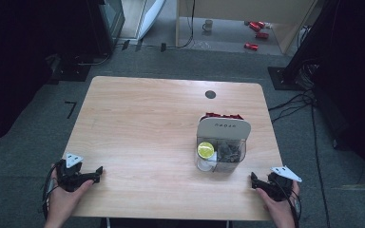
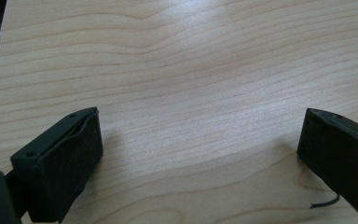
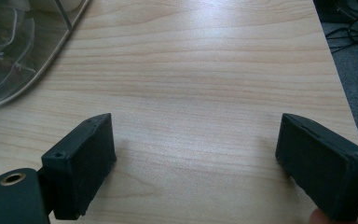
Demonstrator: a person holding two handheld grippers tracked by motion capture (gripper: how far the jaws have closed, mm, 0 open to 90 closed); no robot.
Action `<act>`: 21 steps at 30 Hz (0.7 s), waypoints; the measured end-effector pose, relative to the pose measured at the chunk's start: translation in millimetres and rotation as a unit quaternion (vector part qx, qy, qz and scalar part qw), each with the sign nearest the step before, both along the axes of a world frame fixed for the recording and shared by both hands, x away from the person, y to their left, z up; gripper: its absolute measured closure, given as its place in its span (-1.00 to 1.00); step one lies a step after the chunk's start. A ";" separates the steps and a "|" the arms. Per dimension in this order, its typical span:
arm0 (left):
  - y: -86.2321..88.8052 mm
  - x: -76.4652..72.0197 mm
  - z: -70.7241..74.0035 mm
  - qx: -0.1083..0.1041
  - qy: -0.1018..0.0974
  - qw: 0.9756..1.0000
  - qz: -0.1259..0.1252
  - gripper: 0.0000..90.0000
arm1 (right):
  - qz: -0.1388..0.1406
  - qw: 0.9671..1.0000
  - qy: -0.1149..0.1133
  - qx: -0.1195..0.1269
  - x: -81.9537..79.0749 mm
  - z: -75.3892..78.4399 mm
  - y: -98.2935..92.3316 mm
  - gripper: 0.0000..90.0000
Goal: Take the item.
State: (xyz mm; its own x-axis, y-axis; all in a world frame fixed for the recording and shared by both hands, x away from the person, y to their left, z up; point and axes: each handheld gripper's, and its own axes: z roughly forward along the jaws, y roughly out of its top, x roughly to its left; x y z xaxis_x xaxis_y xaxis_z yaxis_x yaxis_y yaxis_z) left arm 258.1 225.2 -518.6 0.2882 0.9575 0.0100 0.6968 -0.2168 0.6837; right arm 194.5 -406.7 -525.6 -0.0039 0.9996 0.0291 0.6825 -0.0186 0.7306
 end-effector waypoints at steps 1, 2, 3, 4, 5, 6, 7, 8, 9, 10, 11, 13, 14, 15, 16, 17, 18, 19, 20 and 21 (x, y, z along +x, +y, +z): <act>0.0 0.0 0.0 0.000 0.000 1.000 0.000 -1.00 | 0.000 1.000 0.000 0.000 0.0 0.0 0.0 -0.74; 0.0 0.0 0.0 0.000 0.000 1.000 0.000 -1.00 | -0.003 1.000 -0.003 0.000 -0.3 0.1 -0.3 -0.70; 0.0 0.0 0.0 0.000 0.000 1.000 0.000 -1.00 | -0.004 1.000 -0.004 0.000 -0.5 0.1 -0.3 -0.66; -0.2 0.2 0.1 0.000 0.000 1.000 0.001 -1.00 | -0.003 1.000 -0.006 0.000 -1.7 0.4 -0.3 -0.57; -0.2 0.2 0.1 0.000 0.000 1.000 0.001 -0.99 | -0.004 1.000 -0.010 -0.001 -2.8 0.7 -0.1 -0.47; -0.4 -0.5 0.2 0.001 0.000 1.000 0.003 -0.99 | -0.002 1.000 -0.014 -0.001 -4.2 1.1 -0.1 -0.35; -0.4 -0.8 0.2 0.001 0.000 1.000 0.003 -0.99 | 0.005 1.000 -0.015 0.003 -5.8 2.5 -0.2 -0.22; -0.7 -1.3 0.6 0.002 0.001 1.000 0.005 -0.99 | 0.007 1.000 -0.013 0.005 -6.6 3.5 0.0 -0.16; -0.7 -1.3 0.6 0.002 0.001 1.000 0.005 -0.99 | 0.011 1.000 -0.017 0.005 -8.2 6.0 0.5 -0.10; -0.9 -2.0 1.2 0.006 0.001 1.000 0.007 -0.99 | 0.011 1.000 -0.017 0.005 -8.2 6.0 0.5 -0.10; -1.3 -5.1 4.2 0.019 -0.013 1.000 0.021 -0.81 | 0.018 0.999 -0.032 0.010 -11.0 15.3 1.7 0.09; -1.8 -6.5 6.9 0.020 -0.018 0.999 0.031 -0.69 | 0.021 0.999 -0.039 0.015 -11.4 19.3 2.0 0.17; -2.3 -7.0 11.7 0.002 -0.018 0.999 0.028 -0.65 | 0.026 0.998 -0.056 0.029 -10.9 30.1 4.4 0.25; -2.3 -7.0 11.7 0.002 -0.018 0.999 0.028 -0.64 | 0.026 0.998 -0.056 0.029 -10.9 30.1 4.4 0.25; -3.9 -7.5 15.4 -0.005 -0.020 0.999 0.027 -0.64 | 0.030 0.997 -0.061 0.033 -9.7 35.1 6.2 0.29; -7.7 -7.9 20.4 -0.013 -0.024 0.999 0.026 -0.61 | 0.043 0.996 -0.071 0.036 -5.9 45.2 12.2 0.35; -10.2 -7.6 23.3 -0.019 -0.027 0.999 0.023 -0.55 | 0.048 0.995 -0.075 0.037 -4.0 48.4 13.9 0.37; -13.2 -6.9 26.0 -0.030 -0.029 0.999 0.022 -0.48 | 0.051 0.995 -0.080 0.040 -1.4 52.6 16.2 0.38; -13.2 -6.9 26.0 -0.030 -0.029 0.999 0.022 -0.45 | 0.051 0.995 -0.080 0.040 -1.4 52.6 16.2 0.38; -19.4 -4.0 31.3 -0.055 -0.030 0.998 0.015 -0.39 | 0.055 0.993 -0.093 0.050 5.6 61.6 20.6 0.41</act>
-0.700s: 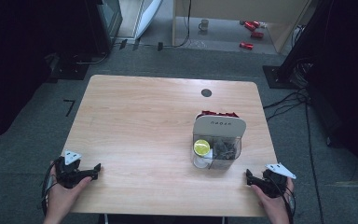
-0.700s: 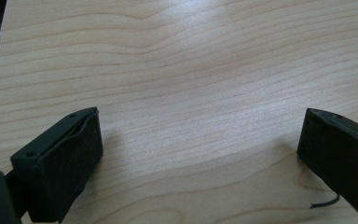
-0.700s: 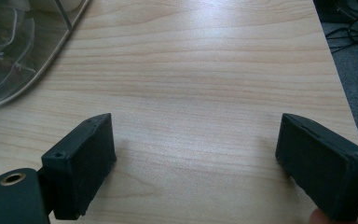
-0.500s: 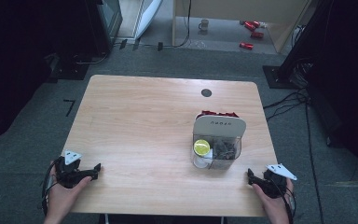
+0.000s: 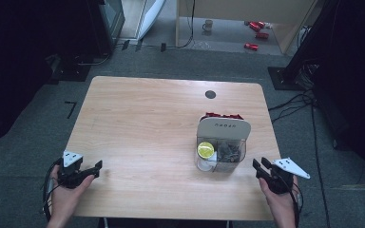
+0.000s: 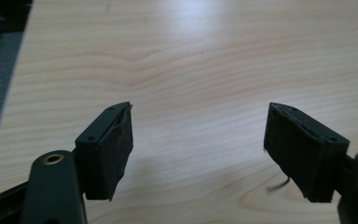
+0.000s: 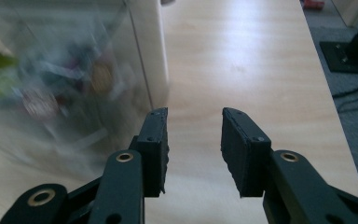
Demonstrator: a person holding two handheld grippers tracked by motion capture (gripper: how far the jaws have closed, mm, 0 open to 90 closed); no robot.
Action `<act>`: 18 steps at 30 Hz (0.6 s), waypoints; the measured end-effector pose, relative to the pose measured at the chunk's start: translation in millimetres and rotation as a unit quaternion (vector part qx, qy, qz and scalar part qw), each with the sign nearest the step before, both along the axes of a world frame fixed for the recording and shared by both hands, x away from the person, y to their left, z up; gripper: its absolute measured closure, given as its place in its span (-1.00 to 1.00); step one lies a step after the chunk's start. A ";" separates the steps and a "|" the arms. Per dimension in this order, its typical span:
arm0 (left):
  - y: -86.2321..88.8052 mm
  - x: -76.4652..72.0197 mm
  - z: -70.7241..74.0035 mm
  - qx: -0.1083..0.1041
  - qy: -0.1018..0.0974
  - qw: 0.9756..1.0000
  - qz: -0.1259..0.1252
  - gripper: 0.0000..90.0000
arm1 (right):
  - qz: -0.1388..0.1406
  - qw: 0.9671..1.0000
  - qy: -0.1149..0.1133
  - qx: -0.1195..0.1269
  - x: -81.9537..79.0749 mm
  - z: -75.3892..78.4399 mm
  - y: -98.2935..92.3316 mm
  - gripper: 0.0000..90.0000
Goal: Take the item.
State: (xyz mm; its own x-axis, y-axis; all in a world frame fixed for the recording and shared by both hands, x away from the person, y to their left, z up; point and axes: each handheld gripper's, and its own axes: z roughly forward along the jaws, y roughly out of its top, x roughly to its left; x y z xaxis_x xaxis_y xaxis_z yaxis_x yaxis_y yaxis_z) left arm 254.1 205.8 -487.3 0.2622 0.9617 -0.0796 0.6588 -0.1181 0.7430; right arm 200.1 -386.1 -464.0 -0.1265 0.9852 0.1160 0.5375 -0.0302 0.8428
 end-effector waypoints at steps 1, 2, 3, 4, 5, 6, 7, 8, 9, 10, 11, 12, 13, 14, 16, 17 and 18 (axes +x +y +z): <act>-4.1 1.9 2.4 -0.011 -0.003 1.000 -0.002 -0.34 | 0.001 1.000 -0.003 0.002 2.3 3.0 1.1 0.44; -8.7 3.8 4.8 -0.019 -0.007 1.000 -0.004 -0.29 | 0.001 1.000 -0.010 0.006 5.9 6.5 2.0 0.48; -8.7 3.8 4.8 -0.019 -0.007 1.000 -0.004 -0.23 | 0.001 1.000 -0.010 0.006 5.9 6.5 2.0 0.48; -19.3 7.5 9.8 -0.033 -0.013 0.999 -0.009 -0.15 | 0.005 1.000 -0.019 0.014 13.8 13.8 3.9 0.57; -24.8 9.1 12.5 -0.040 -0.018 0.999 -0.016 -0.10 | 0.006 1.000 -0.023 0.013 16.6 15.9 4.4 0.62; -30.8 10.7 15.3 -0.047 -0.022 0.998 -0.025 -0.03 | 0.008 1.000 -0.026 0.016 20.0 18.7 5.2 0.65; -37.1 12.1 18.1 -0.052 -0.026 0.998 -0.035 0.03 | 0.011 0.999 -0.029 0.019 23.4 21.3 5.7 0.68; -43.8 13.6 20.6 -0.056 -0.031 0.997 -0.043 0.11 | 0.014 0.999 -0.032 0.022 26.7 23.8 6.4 0.68; -43.8 13.6 20.6 -0.056 -0.031 0.997 -0.043 0.14 | 0.014 0.999 -0.032 0.022 26.7 23.8 6.4 0.68; -56.9 16.9 25.1 -0.062 -0.036 0.996 -0.060 0.17 | 0.019 0.999 -0.037 0.020 32.9 28.3 8.1 0.68; -63.3 18.7 26.8 -0.065 -0.037 0.995 -0.069 0.18 | 0.019 0.999 -0.039 0.021 34.8 29.4 8.6 0.68; -63.3 18.7 26.8 -0.065 -0.037 0.995 -0.069 0.17 | 0.020 0.999 -0.039 0.022 37.0 30.6 9.1 0.68; -76.9 22.6 30.7 -0.074 -0.040 0.993 -0.083 0.16 | 0.021 0.999 -0.039 0.024 39.3 31.9 9.6 0.68; -76.9 22.6 30.7 -0.074 -0.040 0.993 -0.083 0.15 | 0.022 0.999 -0.040 0.026 41.1 32.8 9.7 0.68; -91.9 27.4 35.6 -0.085 -0.043 0.991 -0.099 0.14 | 0.024 0.998 -0.042 0.032 44.2 34.7 9.8 0.68; -97.0 29.1 37.7 -0.088 -0.043 0.990 -0.104 0.13 | 0.026 0.998 -0.043 0.032 45.4 35.6 9.7 0.66; -101.9 31.0 39.6 -0.089 -0.044 0.989 -0.108 0.12 | 0.027 0.998 -0.045 0.034 47.0 37.2 9.4 0.65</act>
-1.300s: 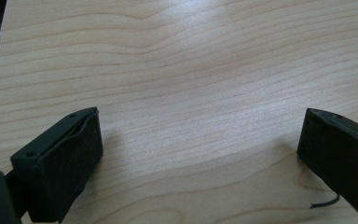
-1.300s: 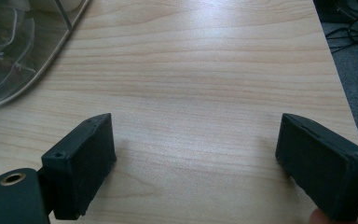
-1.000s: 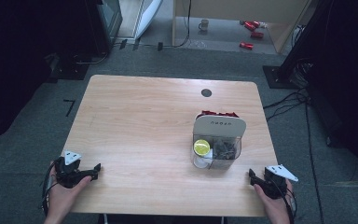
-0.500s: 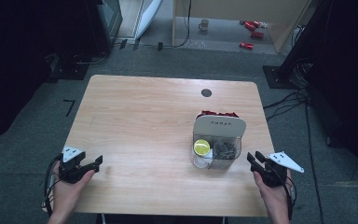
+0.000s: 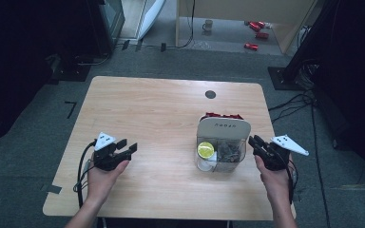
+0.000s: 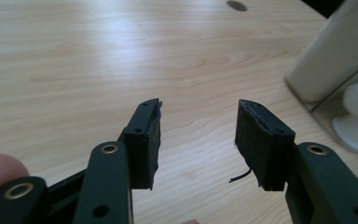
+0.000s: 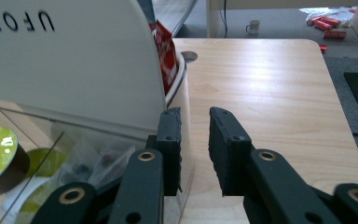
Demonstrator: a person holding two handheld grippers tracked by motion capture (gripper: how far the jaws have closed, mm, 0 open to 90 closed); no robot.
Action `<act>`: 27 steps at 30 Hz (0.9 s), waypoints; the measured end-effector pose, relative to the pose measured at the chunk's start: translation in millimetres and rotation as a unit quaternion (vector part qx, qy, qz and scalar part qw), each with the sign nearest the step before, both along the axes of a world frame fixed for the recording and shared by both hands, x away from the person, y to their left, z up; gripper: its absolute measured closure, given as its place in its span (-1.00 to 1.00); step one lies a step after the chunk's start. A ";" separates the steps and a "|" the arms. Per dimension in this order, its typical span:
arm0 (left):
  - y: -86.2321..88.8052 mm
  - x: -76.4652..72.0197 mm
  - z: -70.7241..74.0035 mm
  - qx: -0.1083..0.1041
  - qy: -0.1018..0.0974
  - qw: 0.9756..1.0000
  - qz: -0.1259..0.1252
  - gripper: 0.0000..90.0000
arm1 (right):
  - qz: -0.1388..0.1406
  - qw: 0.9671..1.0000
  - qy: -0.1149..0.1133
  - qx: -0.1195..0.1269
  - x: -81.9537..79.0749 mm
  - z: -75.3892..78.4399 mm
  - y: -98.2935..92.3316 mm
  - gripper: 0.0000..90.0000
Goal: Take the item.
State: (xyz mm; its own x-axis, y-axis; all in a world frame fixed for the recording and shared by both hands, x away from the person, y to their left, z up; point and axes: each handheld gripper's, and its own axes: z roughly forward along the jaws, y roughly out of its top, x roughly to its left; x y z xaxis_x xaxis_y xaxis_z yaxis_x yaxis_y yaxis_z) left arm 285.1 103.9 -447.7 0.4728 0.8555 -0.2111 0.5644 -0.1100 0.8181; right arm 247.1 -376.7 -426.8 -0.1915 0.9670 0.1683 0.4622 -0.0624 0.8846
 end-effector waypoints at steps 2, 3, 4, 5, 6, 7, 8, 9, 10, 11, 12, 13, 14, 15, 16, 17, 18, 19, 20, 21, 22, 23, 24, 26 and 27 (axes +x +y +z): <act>-4.7 1.8 1.7 0.000 -0.002 1.000 -0.002 0.05 | 0.001 1.000 -0.001 0.005 1.5 2.1 -0.9 0.64; -12.6 5.7 4.6 0.003 -0.001 1.000 -0.006 0.03 | -0.002 1.000 -0.006 0.015 5.7 7.5 -3.5 0.64; -12.6 5.7 4.6 0.003 -0.001 1.000 -0.006 0.02 | -0.002 1.000 -0.006 0.015 5.7 7.5 -3.5 0.64; -19.5 8.8 7.0 0.003 0.000 1.000 -0.011 0.01 | -0.001 1.000 -0.011 0.015 10.5 13.2 -4.9 0.66; -19.5 8.8 7.0 0.003 0.000 1.000 -0.011 0.02 | -0.001 1.000 -0.011 0.015 10.5 13.2 -4.9 0.66; -23.1 10.2 8.8 -0.001 -0.002 1.000 -0.016 0.02 | 0.002 1.000 -0.013 0.017 12.5 15.4 -5.1 0.67; -25.5 11.4 10.1 -0.007 -0.004 1.000 -0.020 0.07 | 0.010 1.000 -0.017 0.022 15.8 19.1 -5.4 0.68; -27.7 12.7 11.5 -0.013 -0.005 1.000 -0.025 0.14 | 0.016 0.999 -0.019 0.023 21.2 24.0 -5.0 0.71; -31.8 15.1 14.1 -0.020 -0.005 0.999 -0.030 0.16 | 0.017 0.999 -0.020 0.025 23.6 25.9 -5.0 0.72; -31.8 15.1 14.1 -0.020 -0.005 0.999 -0.030 0.19 | 0.019 0.999 -0.021 0.028 25.0 27.1 -5.3 0.74; -36.5 17.2 16.7 -0.025 -0.006 0.999 -0.037 0.21 | 0.021 0.999 -0.024 0.040 26.3 29.2 -6.9 0.74; -36.5 17.2 16.7 -0.025 -0.006 0.999 -0.037 0.22 | 0.024 0.998 -0.027 0.046 27.2 30.1 -8.5 0.73; -39.8 18.1 17.7 -0.026 -0.006 0.999 -0.040 0.22 | 0.024 0.998 -0.027 0.046 27.2 30.1 -8.5 0.73; -43.6 19.0 18.2 -0.026 -0.005 0.998 -0.048 0.22 | 0.037 0.996 -0.030 0.070 29.5 32.6 -11.8 0.71; -45.9 19.4 17.9 -0.025 -0.004 0.998 -0.052 0.22 | 0.040 0.996 -0.031 0.075 30.2 33.5 -12.1 0.71; -45.9 19.4 17.9 -0.025 -0.004 0.998 -0.052 0.22 | 0.041 0.996 -0.030 0.075 31.4 34.7 -11.7 0.73; -48.0 19.4 17.4 -0.024 -0.003 0.998 -0.054 0.21 | 0.043 0.996 -0.029 0.073 32.2 36.0 -11.2 0.74; -51.3 19.1 16.1 -0.023 -0.001 0.998 -0.058 0.21 | 0.046 0.996 -0.030 0.074 32.8 37.1 -11.1 0.74; -51.3 19.1 16.1 -0.023 -0.001 0.998 -0.058 0.20 | 0.046 0.996 -0.030 0.074 32.8 37.1 -11.1 0.74; -52.6 18.7 15.3 -0.021 0.000 0.998 -0.061 0.20 | 0.046 0.996 -0.026 0.077 32.7 38.3 -10.6 0.75; -53.3 18.5 14.5 -0.019 0.000 0.998 -0.062 0.17 | 0.054 0.995 -0.023 0.079 31.7 39.1 -9.5 0.73; -53.1 18.4 14.1 -0.019 0.001 0.998 -0.062 0.16 | 0.059 0.995 -0.021 0.079 31.2 39.0 -8.8 0.72; -52.8 18.4 13.9 -0.018 0.001 0.998 -0.062 0.14 | 0.067 0.995 -0.016 0.079 30.2 38.7 -7.5 0.70; -51.2 18.4 13.3 -0.013 0.001 0.998 -0.062 0.09 | 0.086 0.994 -0.010 0.069 27.7 36.9 -2.8 0.69; -51.2 18.4 13.3 -0.013 0.001 0.998 -0.062 0.07 | 0.086 0.994 -0.010 0.069 27.7 36.9 -2.8 0.69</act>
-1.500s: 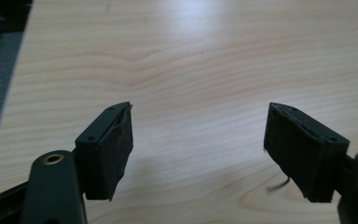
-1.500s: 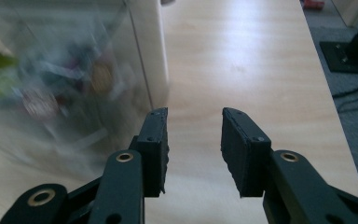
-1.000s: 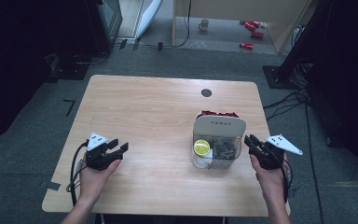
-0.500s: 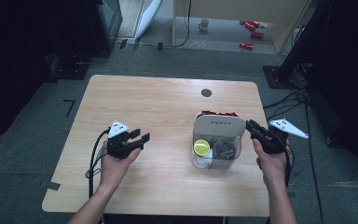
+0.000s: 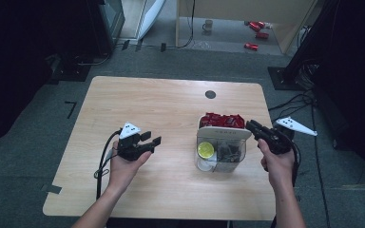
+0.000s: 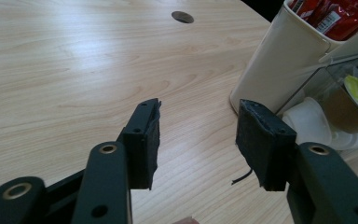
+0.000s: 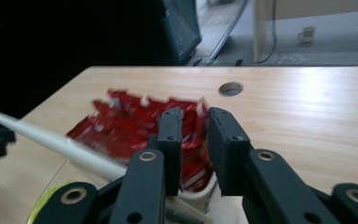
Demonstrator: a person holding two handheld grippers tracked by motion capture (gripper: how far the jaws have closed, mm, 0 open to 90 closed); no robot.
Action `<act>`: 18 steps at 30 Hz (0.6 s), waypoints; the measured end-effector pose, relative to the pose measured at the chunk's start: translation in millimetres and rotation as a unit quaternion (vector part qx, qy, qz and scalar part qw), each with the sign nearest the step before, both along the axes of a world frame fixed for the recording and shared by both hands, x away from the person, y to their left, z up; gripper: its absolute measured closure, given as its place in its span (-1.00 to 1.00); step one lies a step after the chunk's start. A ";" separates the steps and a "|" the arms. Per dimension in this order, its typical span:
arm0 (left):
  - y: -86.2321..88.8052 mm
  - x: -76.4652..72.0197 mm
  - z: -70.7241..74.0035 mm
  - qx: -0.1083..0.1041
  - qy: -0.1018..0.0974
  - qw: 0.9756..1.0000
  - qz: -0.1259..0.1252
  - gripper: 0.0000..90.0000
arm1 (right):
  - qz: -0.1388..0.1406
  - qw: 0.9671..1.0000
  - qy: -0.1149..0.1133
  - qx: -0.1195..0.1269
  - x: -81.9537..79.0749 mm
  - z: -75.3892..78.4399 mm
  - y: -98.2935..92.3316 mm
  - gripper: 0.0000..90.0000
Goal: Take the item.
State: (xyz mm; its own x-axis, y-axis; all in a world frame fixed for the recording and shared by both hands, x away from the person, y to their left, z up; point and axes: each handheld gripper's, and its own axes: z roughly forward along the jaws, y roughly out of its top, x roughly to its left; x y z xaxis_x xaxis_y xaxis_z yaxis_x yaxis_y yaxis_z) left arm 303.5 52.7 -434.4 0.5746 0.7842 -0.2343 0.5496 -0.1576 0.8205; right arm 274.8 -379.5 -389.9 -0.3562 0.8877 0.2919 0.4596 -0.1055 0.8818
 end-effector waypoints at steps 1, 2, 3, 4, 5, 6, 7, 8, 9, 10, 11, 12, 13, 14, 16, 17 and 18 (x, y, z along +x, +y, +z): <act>0.9 -0.4 -0.5 0.001 0.000 1.000 0.001 0.06 | -0.004 1.000 0.000 -0.007 -4.3 -0.6 2.0 0.62; 1.6 -0.8 -0.7 0.003 0.000 1.000 0.001 0.06 | -0.004 1.000 0.000 -0.007 -4.3 -0.6 2.0 0.62; 2.5 -1.5 -1.3 0.004 0.000 1.000 0.002 0.05 | -0.004 1.000 0.002 -0.007 -5.5 -1.2 1.8 0.61; 3.2 -2.2 -1.8 0.005 0.000 1.000 0.003 0.02 | -0.006 1.000 0.003 -0.010 -10.0 -4.3 1.7 0.57; 4.1 -2.8 -2.4 0.007 -0.001 1.000 0.003 0.02 | -0.006 1.000 0.003 -0.010 -10.0 -4.3 1.7 0.57; 5.0 -3.4 -3.2 0.009 0.000 1.000 0.003 0.02 | -0.009 1.000 0.002 -0.016 -12.1 -6.0 1.6 0.54; 5.6 -3.9 -4.2 0.010 0.000 1.000 0.004 0.00 | -0.016 1.000 0.003 -0.025 -16.4 -9.8 1.4 0.42; 6.0 -4.2 -5.0 0.011 0.000 1.000 0.005 -0.01 | -0.019 0.999 0.003 -0.028 -18.0 -11.3 1.2 0.39; 7.0 -4.5 -7.1 0.014 0.002 1.000 0.005 -0.01 | -0.021 0.999 0.005 -0.031 -20.0 -13.3 1.3 0.36; 7.0 -4.6 -8.2 0.014 0.003 1.000 0.006 -0.02 | -0.021 0.999 0.006 -0.036 -21.8 -15.6 1.5 0.31; 7.0 -4.6 -8.2 0.014 0.003 1.000 0.006 -0.02 | -0.020 0.999 0.008 -0.039 -23.2 -18.0 2.2 0.29; 6.8 -5.0 -9.9 0.015 0.004 1.000 0.005 -0.03 | -0.019 0.999 0.010 -0.046 -24.3 -20.5 3.1 0.28; 6.1 -5.3 -10.9 0.015 0.004 1.000 0.005 -0.04 | -0.018 0.999 0.013 -0.049 -25.3 -23.1 4.2 0.26; 6.1 -5.3 -10.9 0.015 0.004 1.000 0.005 -0.04 | -0.016 0.998 0.016 -0.053 -26.0 -26.3 5.3 0.25; 5.5 -5.7 -11.8 0.016 0.004 1.000 0.003 -0.05 | -0.014 0.998 0.017 -0.054 -26.3 -28.2 6.1 0.24; 4.8 -6.1 -12.4 0.016 0.004 1.000 0.003 -0.05 | -0.013 0.998 0.019 -0.057 -26.5 -30.7 6.9 0.24; 4.2 -6.5 -13.1 0.017 0.004 1.000 0.002 -0.06 | -0.013 0.998 0.023 -0.060 -26.2 -36.0 8.4 0.23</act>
State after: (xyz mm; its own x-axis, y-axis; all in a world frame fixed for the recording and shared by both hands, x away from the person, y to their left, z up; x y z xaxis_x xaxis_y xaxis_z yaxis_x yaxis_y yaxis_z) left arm 297.0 57.0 -447.5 0.5698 0.7938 -0.2126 0.5566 -0.1825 0.8105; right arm 248.6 -371.1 -425.9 -0.3202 0.9264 0.1982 0.4989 -0.0130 0.8666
